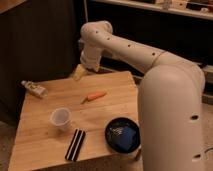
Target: Move the arm in a circular motion
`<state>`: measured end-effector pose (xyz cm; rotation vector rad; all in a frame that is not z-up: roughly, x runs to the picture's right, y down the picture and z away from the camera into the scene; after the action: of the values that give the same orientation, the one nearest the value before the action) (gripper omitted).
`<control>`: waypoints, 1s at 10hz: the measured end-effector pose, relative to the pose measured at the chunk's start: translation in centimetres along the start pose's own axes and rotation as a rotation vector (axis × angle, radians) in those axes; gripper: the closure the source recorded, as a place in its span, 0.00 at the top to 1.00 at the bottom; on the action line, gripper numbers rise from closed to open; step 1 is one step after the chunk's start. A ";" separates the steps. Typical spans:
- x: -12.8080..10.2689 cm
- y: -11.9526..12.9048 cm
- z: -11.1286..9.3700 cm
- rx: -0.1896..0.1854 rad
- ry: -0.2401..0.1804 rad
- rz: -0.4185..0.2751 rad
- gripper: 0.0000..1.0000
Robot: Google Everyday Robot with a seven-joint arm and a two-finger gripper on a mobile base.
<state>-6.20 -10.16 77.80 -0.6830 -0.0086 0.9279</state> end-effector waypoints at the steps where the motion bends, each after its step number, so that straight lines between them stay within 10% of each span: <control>1: 0.9 -2.1 0.0 0.004 0.002 0.032 0.80; 10: 22.1 -14.5 -1.9 0.008 0.055 0.370 0.80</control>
<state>18.58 -0.73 78.05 -0.7151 0.1759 1.2625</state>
